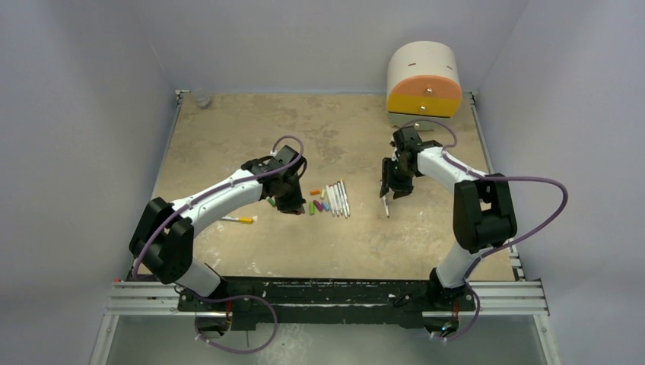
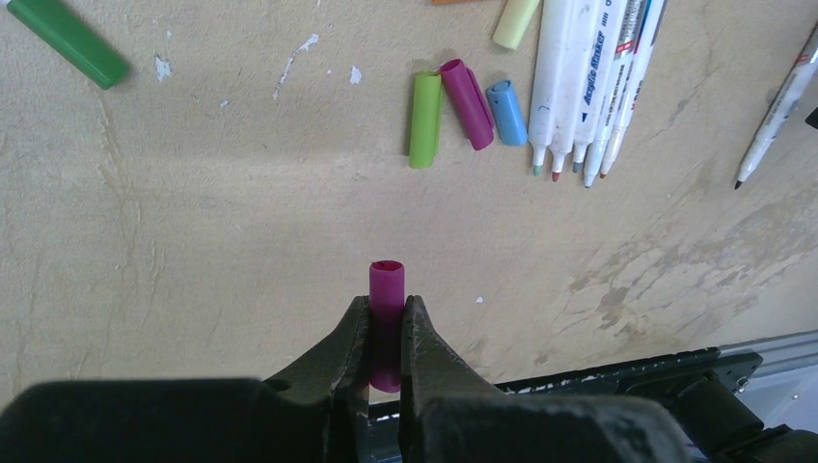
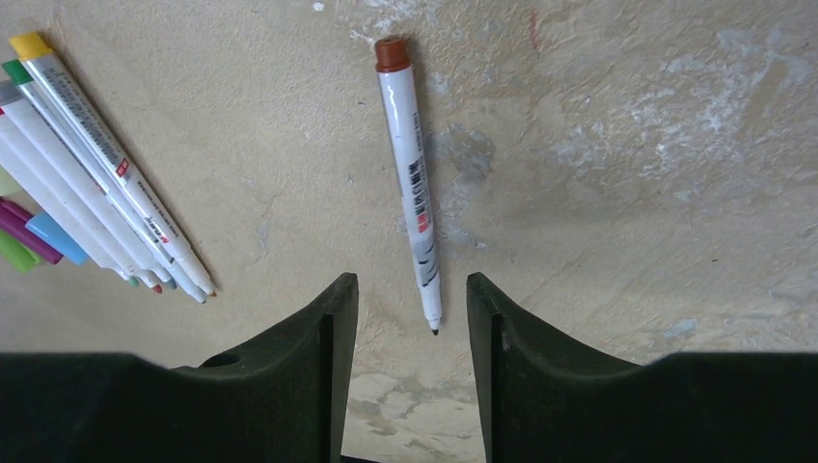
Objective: Open the pen caps
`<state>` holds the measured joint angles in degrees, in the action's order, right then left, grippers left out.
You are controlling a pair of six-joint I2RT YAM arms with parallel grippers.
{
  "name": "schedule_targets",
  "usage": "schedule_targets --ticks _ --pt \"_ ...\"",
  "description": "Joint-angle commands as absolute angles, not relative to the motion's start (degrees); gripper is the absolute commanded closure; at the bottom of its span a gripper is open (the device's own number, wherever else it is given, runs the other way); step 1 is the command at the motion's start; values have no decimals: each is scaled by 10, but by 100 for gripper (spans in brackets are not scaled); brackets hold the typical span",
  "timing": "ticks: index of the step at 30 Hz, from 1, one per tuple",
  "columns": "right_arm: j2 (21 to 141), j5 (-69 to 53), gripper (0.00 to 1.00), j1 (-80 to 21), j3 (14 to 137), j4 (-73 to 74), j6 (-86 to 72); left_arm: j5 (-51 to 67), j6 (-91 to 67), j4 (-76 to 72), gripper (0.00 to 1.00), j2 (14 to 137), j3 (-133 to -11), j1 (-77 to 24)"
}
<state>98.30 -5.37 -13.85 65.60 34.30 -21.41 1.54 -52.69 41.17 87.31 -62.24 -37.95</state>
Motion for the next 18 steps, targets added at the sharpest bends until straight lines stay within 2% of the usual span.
schedule_targets --ticks 1,13,16,18 --pt "989 -68 52 -139 647 326 -205 11 -517 400 100 859 -616 -380" --pt "1033 -28 56 -139 664 336 -204 13 -512 400 100 865 -620 -380" --pt "1037 -29 66 -140 662 332 -200 11 -510 400 100 865 -617 -380" --pt "1039 -15 77 -140 663 320 -195 9 -508 399 100 867 -617 -379"
